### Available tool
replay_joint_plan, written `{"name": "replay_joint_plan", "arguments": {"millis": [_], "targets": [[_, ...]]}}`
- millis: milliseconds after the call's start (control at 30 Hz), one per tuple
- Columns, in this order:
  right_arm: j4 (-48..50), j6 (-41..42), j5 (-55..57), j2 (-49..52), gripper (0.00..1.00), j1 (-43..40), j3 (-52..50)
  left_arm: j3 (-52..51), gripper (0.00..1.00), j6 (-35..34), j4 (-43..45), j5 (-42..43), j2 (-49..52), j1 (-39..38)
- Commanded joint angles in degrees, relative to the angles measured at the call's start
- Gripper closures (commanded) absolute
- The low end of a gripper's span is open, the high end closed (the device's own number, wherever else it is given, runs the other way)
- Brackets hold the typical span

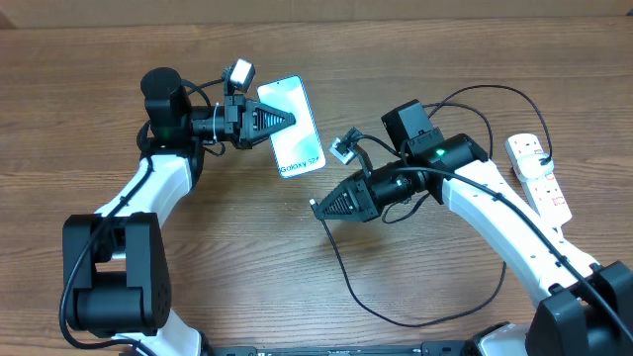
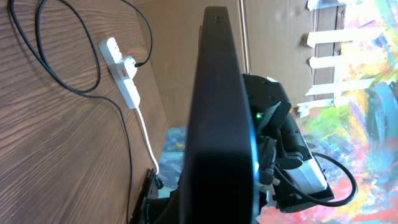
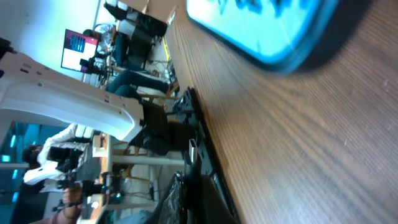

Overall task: Plug charger to phone and switch on socket
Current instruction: 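Carry the plug toward the phone's bottom port held by the left gripper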

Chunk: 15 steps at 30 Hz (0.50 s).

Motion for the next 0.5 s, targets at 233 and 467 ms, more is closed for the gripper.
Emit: {"name": "replay_joint_plan", "arguments": {"millis": [233,467], "targets": [[8.4,7.1,0.5,0.1,0.96,-0.1,-0.2,0.7,0.96,0.7,0.5,1.3,0.1,0.2],[11.0,10.1,0.5,0.1,0.96,-0.3,-0.2,0.7,0.96,0.7,0.5,1.3,0.1,0.2]]}}
